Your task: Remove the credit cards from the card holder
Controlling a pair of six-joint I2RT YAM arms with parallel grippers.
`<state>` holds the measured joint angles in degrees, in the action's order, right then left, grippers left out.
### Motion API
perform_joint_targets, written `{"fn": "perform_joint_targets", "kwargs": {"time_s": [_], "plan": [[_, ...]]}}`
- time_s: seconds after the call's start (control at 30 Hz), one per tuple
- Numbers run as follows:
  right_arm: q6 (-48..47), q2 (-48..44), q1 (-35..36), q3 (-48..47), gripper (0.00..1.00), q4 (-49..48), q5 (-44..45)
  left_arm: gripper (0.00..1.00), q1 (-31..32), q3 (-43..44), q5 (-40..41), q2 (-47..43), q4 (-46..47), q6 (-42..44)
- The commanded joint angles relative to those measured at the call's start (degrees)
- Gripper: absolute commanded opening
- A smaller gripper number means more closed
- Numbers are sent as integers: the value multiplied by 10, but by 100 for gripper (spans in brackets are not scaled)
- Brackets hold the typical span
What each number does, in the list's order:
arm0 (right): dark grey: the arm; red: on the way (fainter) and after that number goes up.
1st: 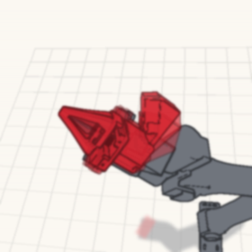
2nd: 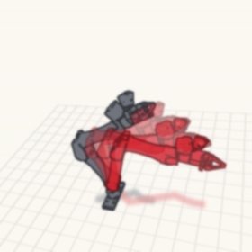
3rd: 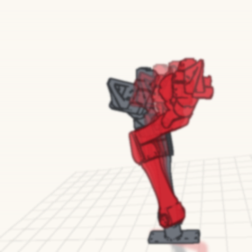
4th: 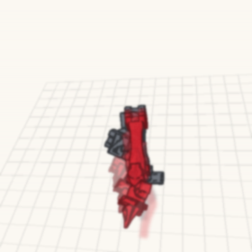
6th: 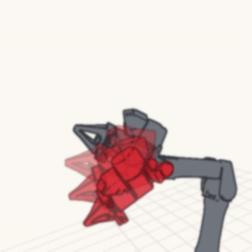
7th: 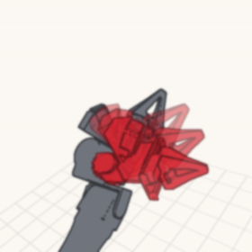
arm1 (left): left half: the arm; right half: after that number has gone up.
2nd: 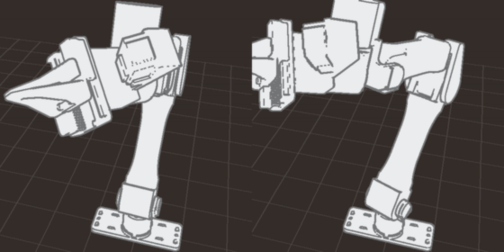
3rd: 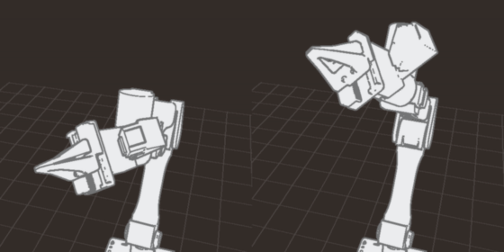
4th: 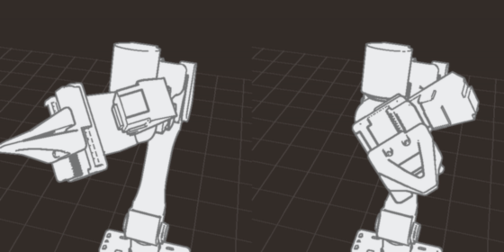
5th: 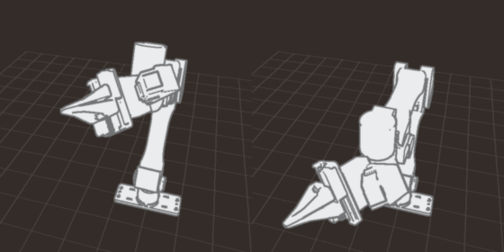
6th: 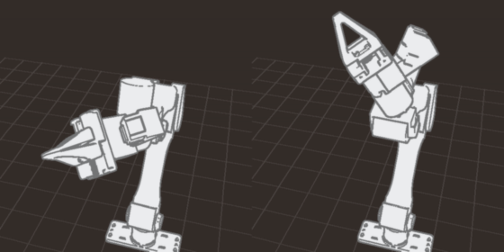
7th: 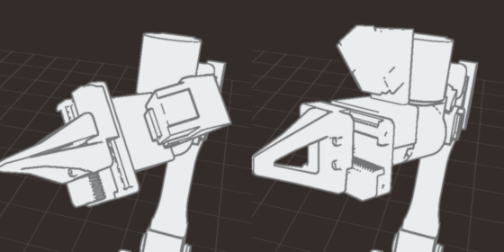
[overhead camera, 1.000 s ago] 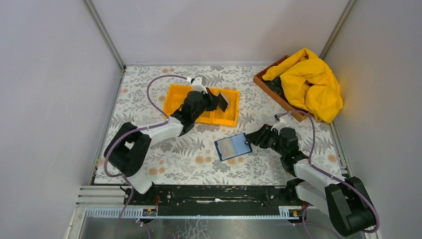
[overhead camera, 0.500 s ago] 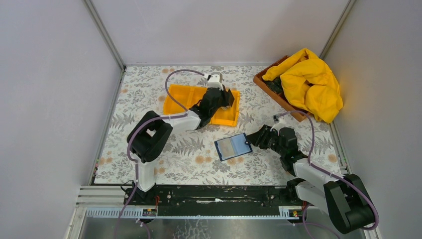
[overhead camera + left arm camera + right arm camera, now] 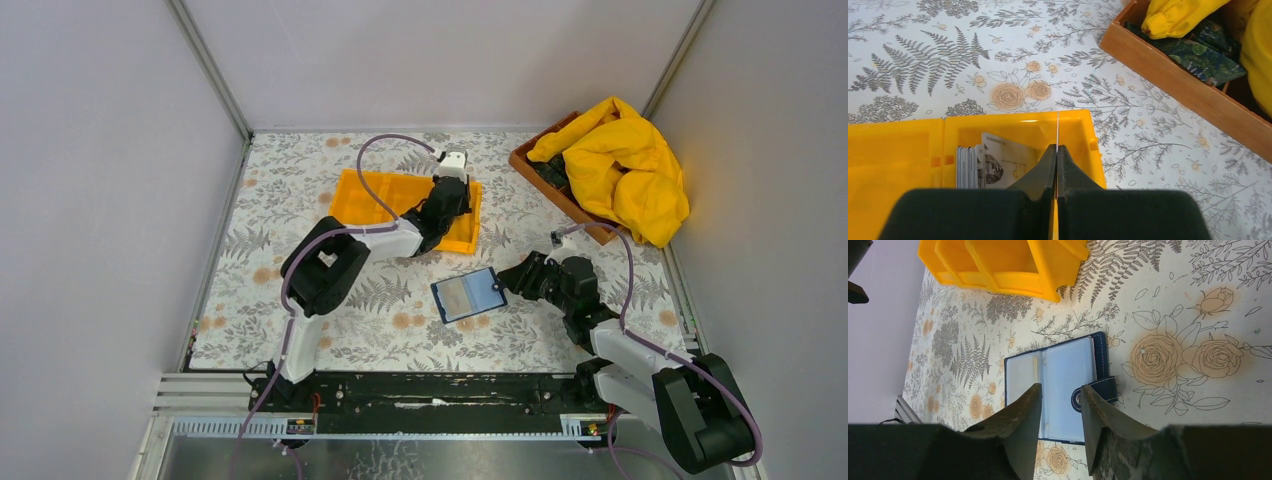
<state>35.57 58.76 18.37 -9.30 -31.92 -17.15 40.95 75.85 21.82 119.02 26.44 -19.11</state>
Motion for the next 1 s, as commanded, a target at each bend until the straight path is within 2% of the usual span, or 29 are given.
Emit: {"fn": "perform_joint_targets", "kwargs": {"time_s": [0.0, 0.47, 0.97], "plan": [[-12, -9, -1, -8, 41, -10, 13, 0, 1, 21, 47, 14, 2, 33], [-14, -9, -1, -9, 40, -5, 20, 0, 0, 41, 54, 48, -14, 51], [-14, -6, -1, -10, 40, -5, 21, 0, -24, 6, 41, 35, -14, 23]]}}
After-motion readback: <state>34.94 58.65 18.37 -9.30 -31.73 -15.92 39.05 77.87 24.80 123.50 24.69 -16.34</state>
